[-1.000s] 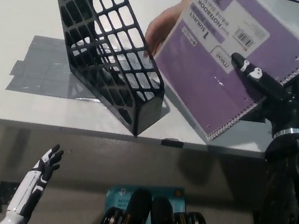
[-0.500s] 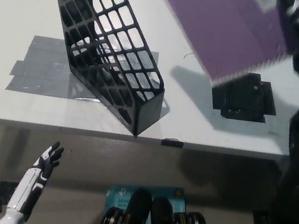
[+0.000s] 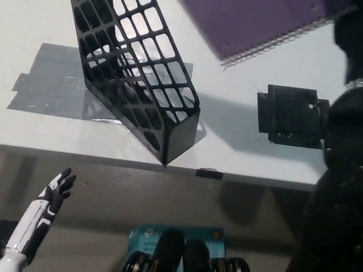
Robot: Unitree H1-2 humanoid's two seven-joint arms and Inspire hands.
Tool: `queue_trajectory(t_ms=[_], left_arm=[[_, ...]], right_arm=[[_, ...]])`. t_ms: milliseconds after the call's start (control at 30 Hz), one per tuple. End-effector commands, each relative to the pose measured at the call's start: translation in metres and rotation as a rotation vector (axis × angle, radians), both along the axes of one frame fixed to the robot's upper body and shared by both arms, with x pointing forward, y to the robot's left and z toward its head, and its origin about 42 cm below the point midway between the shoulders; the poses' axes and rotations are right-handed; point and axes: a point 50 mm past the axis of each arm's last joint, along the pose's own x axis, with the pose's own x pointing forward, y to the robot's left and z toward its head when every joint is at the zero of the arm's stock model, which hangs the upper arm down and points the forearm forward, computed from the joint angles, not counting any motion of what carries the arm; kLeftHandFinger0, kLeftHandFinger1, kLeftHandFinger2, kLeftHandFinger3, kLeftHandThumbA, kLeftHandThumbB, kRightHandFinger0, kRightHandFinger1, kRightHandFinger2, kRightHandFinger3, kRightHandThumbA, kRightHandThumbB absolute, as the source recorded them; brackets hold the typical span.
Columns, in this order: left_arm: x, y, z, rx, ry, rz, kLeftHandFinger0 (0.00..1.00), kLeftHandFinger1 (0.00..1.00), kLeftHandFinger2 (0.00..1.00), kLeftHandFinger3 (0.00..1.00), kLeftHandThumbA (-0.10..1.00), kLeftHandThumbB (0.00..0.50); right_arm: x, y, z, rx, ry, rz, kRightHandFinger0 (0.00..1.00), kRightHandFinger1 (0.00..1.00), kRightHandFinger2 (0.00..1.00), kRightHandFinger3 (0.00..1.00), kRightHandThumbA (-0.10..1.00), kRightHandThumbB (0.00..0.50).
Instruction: A person hands a notebook to the robot and the robot grabs it with its right hand and places it in the magazine stand kept in the centre of the desk infront of it.
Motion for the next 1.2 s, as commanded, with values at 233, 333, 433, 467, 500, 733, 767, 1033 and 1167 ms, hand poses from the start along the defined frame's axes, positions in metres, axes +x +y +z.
queue_trajectory(t_ms=[233,333,433,467,500,733,767,1033,1167], left_arm=[[0.005,0.002,0.013,0.002,-0.062,-0.028,1.00,1.00,1.00,1.00,1.00,0.500],[0.005,0.002,0.013,0.009,-0.063,-0.027,1.00,1.00,1.00,1.00,1.00,0.500],[0.005,0.002,0.014,0.011,-0.057,-0.029,1.00,1.00,1.00,1.00,1.00,0.500],[0.005,0.002,0.013,0.007,-0.059,-0.029,1.00,1.00,1.00,1.00,1.00,0.500],[0.006,0.002,0.013,0.003,-0.061,-0.030,1.00,1.00,1.00,1.00,1.00,0.500],[0.006,0.001,0.015,0.004,-0.066,-0.029,1.00,1.00,1.00,1.00,1.00,0.500],[0.006,0.001,0.015,0.004,-0.067,-0.029,1.00,1.00,1.00,1.00,1.00,0.500],[0.007,0.002,0.016,0.008,-0.074,-0.031,1.00,1.00,1.00,1.00,1.00,0.500],[0.007,0.003,0.015,0.009,-0.063,-0.026,1.00,1.00,1.00,1.00,1.00,0.500]], right_arm=[[-0.002,0.052,0.018,-0.012,-0.099,0.037,0.00,0.00,0.00,0.00,1.00,0.034],[0.001,0.057,0.016,-0.010,-0.090,0.041,0.00,0.00,0.00,0.00,1.00,0.032],[0.003,0.062,0.014,-0.004,-0.062,0.042,0.00,0.00,0.00,0.00,1.00,0.059],[0.003,0.066,0.013,-0.004,-0.048,0.034,0.00,0.00,0.00,0.00,1.00,0.066],[0.003,0.067,0.013,-0.003,-0.043,0.030,0.00,0.00,0.00,0.00,1.00,0.066],[0.003,0.076,0.012,-0.002,-0.030,-0.007,0.00,0.00,0.00,0.00,0.98,0.054],[0.004,0.076,0.012,-0.002,-0.032,-0.010,0.00,0.00,0.00,0.00,0.98,0.055],[0.006,0.066,0.015,0.042,-0.071,-0.014,0.00,0.00,0.00,0.00,1.00,0.039],[0.008,0.061,0.014,0.072,-0.065,-0.046,0.00,0.00,0.00,0.00,1.00,0.029]])
